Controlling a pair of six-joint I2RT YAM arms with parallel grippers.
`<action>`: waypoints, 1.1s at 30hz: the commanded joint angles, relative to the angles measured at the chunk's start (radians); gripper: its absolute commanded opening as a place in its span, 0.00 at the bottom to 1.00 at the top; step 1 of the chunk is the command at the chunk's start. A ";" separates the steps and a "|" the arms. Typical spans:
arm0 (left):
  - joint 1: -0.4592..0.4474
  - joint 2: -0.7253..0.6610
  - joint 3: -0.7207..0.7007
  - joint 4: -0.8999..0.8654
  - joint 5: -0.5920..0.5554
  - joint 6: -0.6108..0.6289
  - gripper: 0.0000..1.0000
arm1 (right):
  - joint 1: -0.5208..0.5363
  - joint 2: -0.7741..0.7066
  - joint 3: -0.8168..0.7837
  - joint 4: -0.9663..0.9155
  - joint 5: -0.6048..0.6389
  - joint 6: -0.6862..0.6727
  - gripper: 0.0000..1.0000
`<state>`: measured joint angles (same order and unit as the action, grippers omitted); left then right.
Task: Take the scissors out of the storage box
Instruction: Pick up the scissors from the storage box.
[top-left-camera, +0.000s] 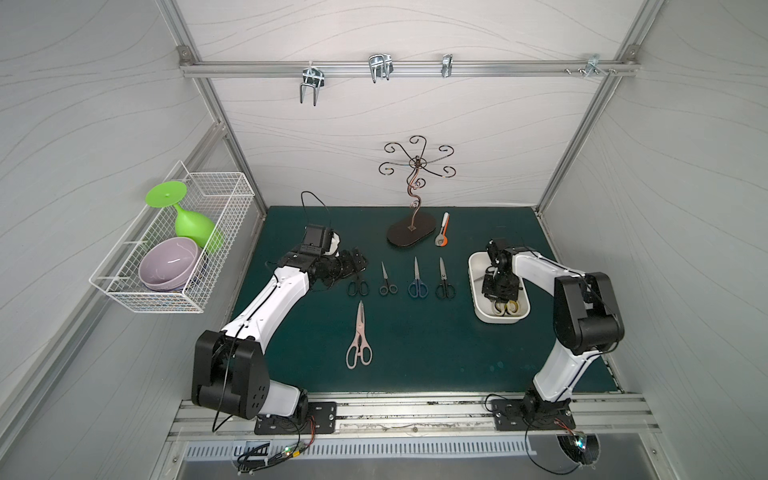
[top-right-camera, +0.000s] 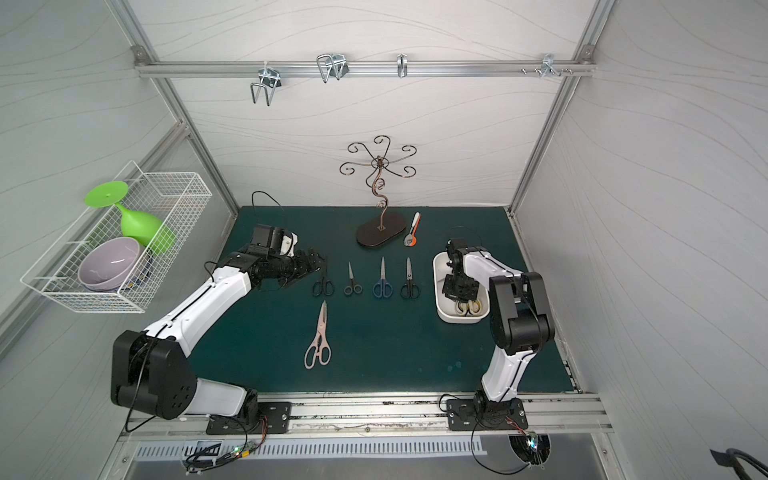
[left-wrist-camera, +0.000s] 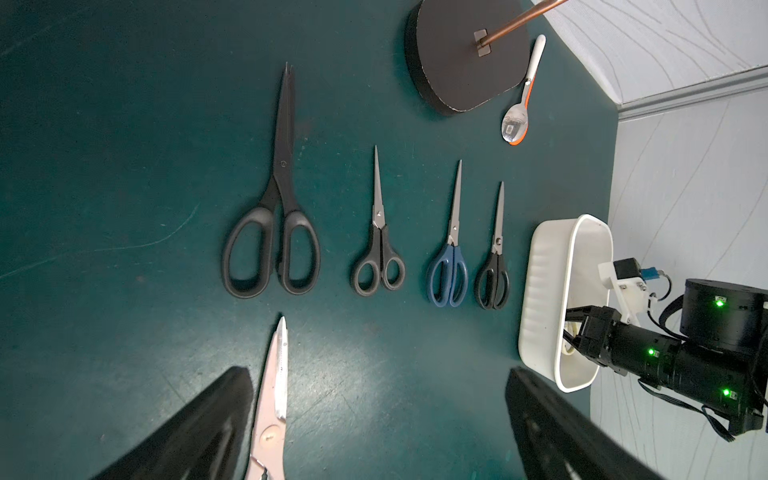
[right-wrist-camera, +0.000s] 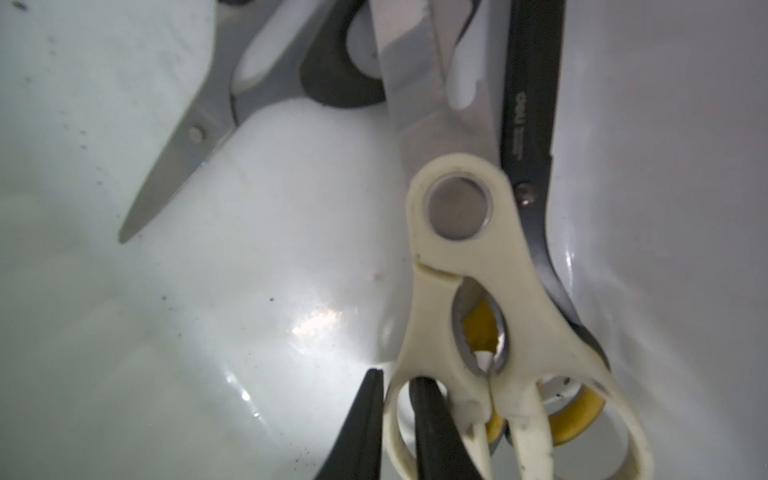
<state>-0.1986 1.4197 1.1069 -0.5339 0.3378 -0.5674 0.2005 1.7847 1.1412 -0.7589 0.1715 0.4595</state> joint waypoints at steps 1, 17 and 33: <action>0.005 -0.025 -0.009 0.008 0.019 -0.012 1.00 | 0.005 -0.012 -0.024 0.017 0.011 0.015 0.09; 0.006 0.007 -0.022 0.055 0.048 -0.029 1.00 | 0.005 -0.194 0.013 -0.042 -0.023 0.020 0.00; 0.016 0.042 -0.022 0.078 0.078 -0.008 1.00 | 0.143 -0.339 0.043 -0.065 -0.104 0.100 0.00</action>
<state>-0.1905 1.4506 1.0779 -0.4953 0.3973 -0.5945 0.2806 1.4750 1.1488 -0.7986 0.0925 0.5240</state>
